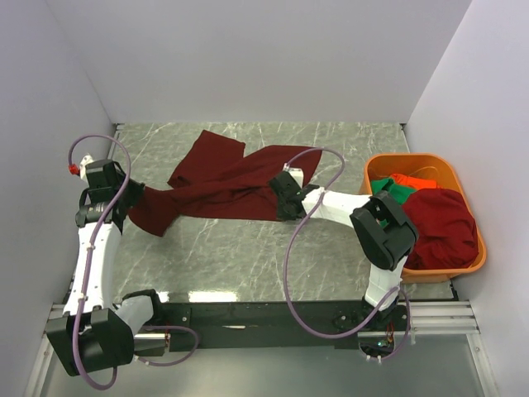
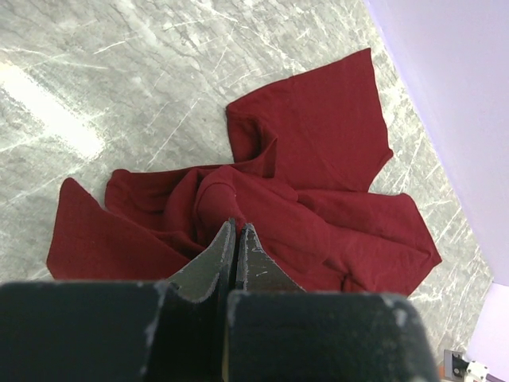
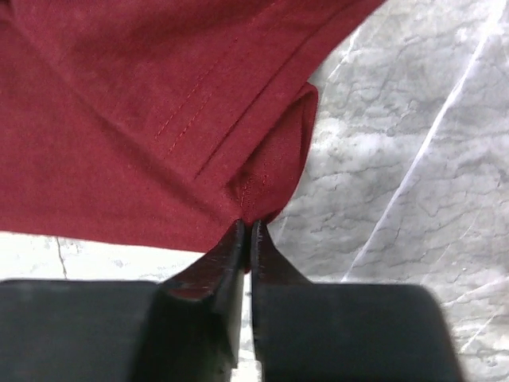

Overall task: Fold and stack the t-shirts
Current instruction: Flatten the tshirt out

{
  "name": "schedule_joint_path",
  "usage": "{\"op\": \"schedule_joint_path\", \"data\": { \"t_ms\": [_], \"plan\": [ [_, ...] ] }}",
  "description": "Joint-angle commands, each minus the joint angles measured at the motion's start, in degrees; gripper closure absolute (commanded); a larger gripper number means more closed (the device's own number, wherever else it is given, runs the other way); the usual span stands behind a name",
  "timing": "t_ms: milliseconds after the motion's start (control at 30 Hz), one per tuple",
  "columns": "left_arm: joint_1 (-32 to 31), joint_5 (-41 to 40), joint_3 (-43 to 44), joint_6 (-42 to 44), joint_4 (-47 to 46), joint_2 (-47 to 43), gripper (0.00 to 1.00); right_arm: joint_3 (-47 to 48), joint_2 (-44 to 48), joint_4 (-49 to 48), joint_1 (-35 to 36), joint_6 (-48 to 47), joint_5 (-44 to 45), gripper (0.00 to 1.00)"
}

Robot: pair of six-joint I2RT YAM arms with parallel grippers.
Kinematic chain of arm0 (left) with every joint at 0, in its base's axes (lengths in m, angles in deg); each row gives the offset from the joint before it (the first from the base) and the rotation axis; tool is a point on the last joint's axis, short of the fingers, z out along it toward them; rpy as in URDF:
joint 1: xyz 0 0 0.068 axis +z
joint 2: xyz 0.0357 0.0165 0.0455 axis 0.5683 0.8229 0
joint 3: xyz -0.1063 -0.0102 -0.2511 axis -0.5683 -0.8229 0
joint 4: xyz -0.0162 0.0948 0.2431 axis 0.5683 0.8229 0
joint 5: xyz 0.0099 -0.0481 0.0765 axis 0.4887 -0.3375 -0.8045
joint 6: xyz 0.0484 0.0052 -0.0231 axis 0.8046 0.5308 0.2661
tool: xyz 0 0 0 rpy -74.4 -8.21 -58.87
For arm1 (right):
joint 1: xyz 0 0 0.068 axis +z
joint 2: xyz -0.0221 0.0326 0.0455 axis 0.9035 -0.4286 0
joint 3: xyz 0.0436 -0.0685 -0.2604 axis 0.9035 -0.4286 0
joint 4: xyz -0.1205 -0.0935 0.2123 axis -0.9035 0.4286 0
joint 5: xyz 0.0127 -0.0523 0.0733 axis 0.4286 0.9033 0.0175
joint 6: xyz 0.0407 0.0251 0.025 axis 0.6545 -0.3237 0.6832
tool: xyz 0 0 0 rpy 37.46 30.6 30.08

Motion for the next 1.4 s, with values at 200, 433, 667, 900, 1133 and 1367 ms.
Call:
{"op": "schedule_joint_path", "data": {
  "t_ms": [200,433,667,900,1133,1367],
  "plan": [
    [0.16,0.86,0.50,2.31,-0.97,-4.99,0.99,-3.23,18.77,5.46,0.68,0.95,0.79,1.00],
    [0.16,0.77,4.45,0.91,1.32,-12.55,0.99,0.36,36.81,13.11,-1.86,-0.37,1.23,1.00],
    [0.16,0.86,17.45,-1.82,3.52,-17.47,0.99,10.12,48.16,20.14,-7.93,-2.65,-0.35,1.00],
    [0.25,1.83,36.70,-2.61,6.33,-18.53,0.99,21.45,56.95,26.29,-9.07,-5.72,1.85,1.00],
    [0.16,2.00,46.29,-3.58,4.84,-15.72,0.99,31.56,55.73,26.66,-9.25,-8.54,3.52,1.00],
    [0.16,4.90,41.56,-6.47,-7.72,-6.78,0.99,30.97,44.77,13.69,-17.49,-8.82,-2.17,1.00]
  ]
}}
